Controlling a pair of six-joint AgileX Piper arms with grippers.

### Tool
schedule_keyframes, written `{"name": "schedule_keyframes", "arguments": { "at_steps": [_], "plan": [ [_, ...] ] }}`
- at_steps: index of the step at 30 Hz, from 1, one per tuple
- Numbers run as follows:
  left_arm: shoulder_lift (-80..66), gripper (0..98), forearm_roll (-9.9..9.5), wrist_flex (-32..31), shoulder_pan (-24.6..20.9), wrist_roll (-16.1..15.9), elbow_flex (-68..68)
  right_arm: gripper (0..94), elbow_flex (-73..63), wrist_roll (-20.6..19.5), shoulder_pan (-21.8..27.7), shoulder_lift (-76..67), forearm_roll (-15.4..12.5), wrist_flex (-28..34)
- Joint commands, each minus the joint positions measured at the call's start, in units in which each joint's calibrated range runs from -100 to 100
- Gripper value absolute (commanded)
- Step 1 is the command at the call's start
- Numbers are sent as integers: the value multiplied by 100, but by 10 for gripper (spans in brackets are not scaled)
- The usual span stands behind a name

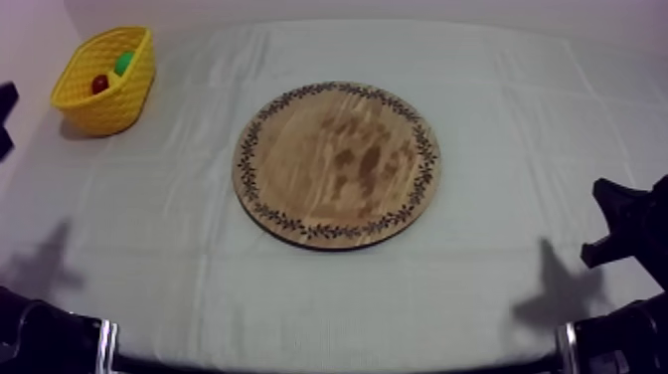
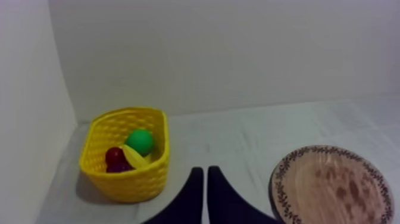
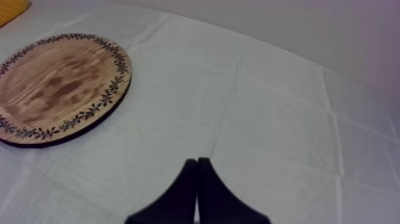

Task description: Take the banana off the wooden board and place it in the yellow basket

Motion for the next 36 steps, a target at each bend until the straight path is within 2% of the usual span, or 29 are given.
{"name": "schedule_keyframes", "arguments": {
  "at_steps": [1, 15, 25, 31, 36],
  "plan": [
    [-237, 1, -11, -324, 1, 2, 1111, 2, -3, -4, 0, 3, 0, -4],
    [-1437, 1, -40, -482, -120, 136, 2588, 2, -3, -4, 0, 3, 0, -4],
    [-1795, 1, -383, -168, -144, 359, 2701, 2, -3, -4, 0, 3, 0, -4],
    [-1828, 2, -435, -70, -126, 379, 2684, 2, -3, -4, 0, 3, 0, -4],
    [-1831, 1, -455, -289, -124, 806, 2746, 2, -3, -4, 0, 3, 0, -4]
  ]
}}
